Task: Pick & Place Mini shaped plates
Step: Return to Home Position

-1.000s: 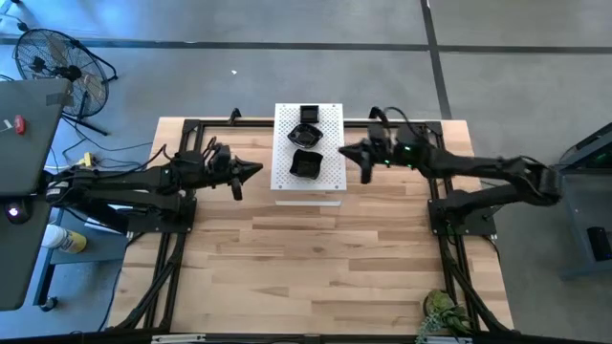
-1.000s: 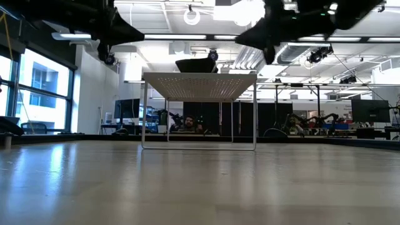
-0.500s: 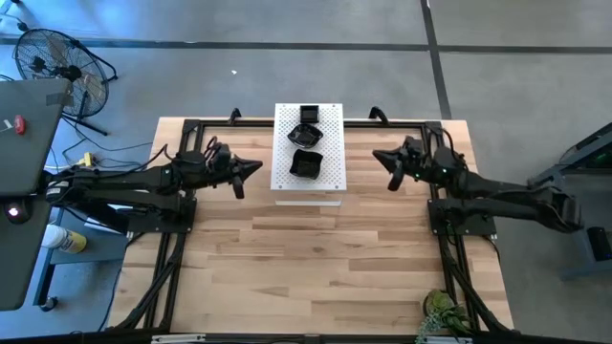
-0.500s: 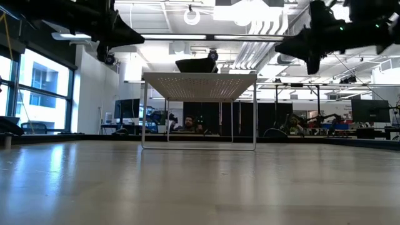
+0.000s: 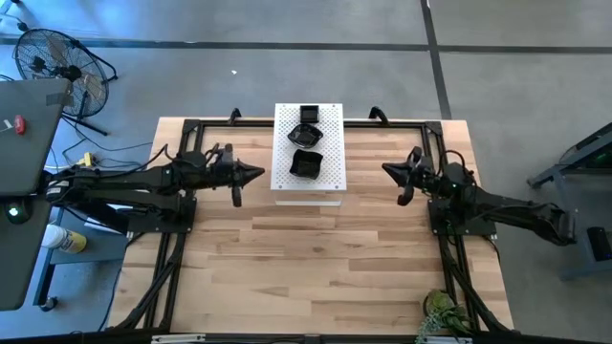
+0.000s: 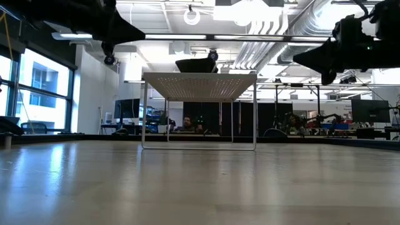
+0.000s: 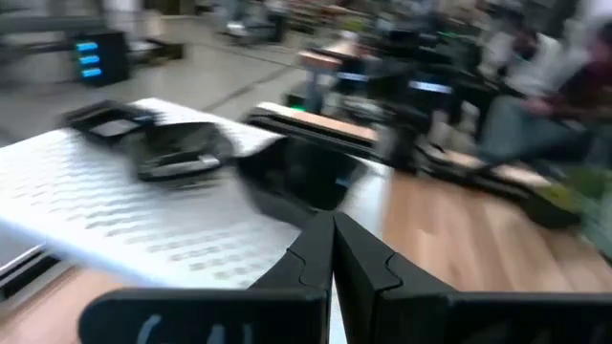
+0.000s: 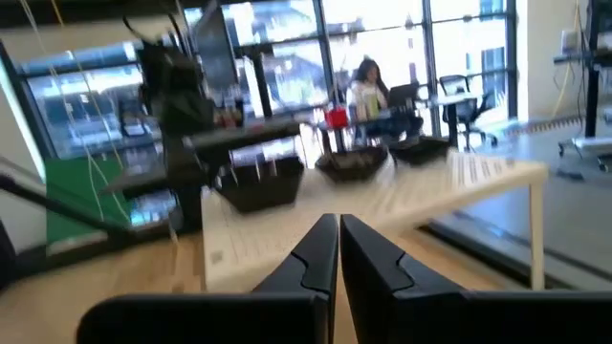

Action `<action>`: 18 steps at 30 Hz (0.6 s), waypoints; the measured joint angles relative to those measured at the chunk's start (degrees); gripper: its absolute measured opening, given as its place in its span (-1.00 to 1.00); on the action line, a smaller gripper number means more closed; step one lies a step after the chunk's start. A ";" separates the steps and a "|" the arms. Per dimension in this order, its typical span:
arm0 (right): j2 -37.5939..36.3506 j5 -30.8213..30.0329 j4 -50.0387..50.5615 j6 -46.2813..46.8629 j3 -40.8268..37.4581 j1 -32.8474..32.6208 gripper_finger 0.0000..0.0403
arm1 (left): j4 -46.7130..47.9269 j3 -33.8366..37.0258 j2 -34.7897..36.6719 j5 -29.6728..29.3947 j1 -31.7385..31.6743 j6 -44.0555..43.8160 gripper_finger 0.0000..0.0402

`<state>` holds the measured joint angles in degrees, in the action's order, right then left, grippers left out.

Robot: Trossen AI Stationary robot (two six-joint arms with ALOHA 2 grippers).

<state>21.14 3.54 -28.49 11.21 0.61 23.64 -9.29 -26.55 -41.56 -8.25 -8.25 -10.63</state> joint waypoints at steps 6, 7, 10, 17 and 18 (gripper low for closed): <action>-5.22 -0.06 6.76 -1.37 -0.05 -0.02 -0.94 | 1.65 0.00 0.21 3.52 0.02 4.30 -0.99; -5.85 -0.25 7.27 -1.39 -0.05 -0.02 -0.94 | 2.41 0.00 0.38 3.22 0.02 4.46 -0.99; -7.27 -1.17 9.63 -1.70 -0.05 -0.02 -0.94 | 5.06 0.00 0.56 1.34 0.02 4.48 -0.99; -9.40 -1.49 11.93 -2.19 -0.05 -0.02 -0.94 | -0.92 5.15 2.56 -0.56 0.00 4.63 -0.99; -9.63 -1.51 11.85 -2.43 -0.05 -0.02 -0.94 | -3.23 6.72 3.33 -0.34 0.00 4.29 -0.99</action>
<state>11.51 2.03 -16.64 8.78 0.56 23.62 -12.52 -19.83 -38.24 -8.59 -8.25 -6.34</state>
